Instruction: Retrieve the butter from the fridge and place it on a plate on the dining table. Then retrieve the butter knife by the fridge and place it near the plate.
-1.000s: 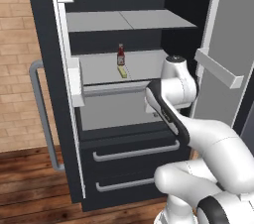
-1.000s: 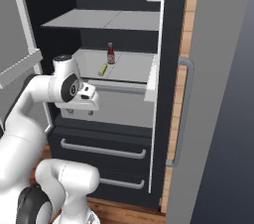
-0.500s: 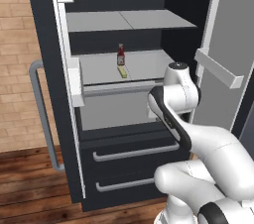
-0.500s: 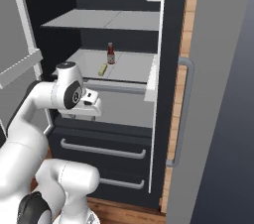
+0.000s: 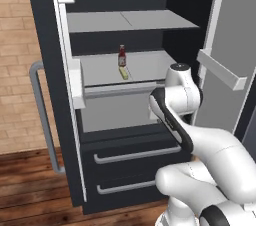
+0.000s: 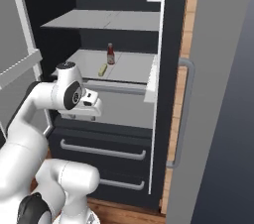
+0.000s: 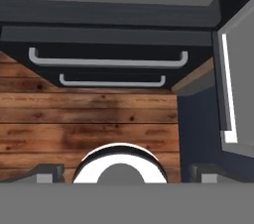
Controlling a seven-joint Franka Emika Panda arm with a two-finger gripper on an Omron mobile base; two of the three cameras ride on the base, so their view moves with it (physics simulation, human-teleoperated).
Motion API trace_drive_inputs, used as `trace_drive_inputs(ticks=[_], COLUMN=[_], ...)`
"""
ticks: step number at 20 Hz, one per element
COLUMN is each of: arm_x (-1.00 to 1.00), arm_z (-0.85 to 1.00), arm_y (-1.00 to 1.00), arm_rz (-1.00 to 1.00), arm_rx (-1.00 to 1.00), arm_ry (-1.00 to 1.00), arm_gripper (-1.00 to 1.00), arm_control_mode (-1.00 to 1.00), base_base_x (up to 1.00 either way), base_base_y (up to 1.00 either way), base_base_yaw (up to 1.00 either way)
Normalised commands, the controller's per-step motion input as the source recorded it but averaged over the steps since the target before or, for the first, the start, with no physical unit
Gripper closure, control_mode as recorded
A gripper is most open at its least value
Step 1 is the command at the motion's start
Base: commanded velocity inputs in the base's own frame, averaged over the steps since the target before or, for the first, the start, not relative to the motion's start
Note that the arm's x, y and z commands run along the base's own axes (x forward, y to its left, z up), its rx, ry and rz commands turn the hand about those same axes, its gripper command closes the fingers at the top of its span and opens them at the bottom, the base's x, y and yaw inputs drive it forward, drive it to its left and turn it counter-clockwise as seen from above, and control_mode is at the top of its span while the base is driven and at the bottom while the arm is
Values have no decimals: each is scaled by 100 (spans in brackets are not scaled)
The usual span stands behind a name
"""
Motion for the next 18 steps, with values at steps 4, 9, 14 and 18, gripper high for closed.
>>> trace_drive_inputs(ticks=[4, 9, 14, 18], arm_x=[0, 0, 0, 0], arm_z=[0, 0, 0, 0], arm_y=[0, 0, 0, 0], arm_rz=[0, 0, 0, 0], arm_rx=[0, 0, 0, 0], arm_ry=[0, 0, 0, 0], arm_gripper=[-100, -100, -100, -100], arm_control_mode=[100, 100, 100, 100], base_base_x=[54, 48, 48, 59], base_base_y=[19, 25, 32, 39], base_base_yaw=[0, 0, 0, 0])
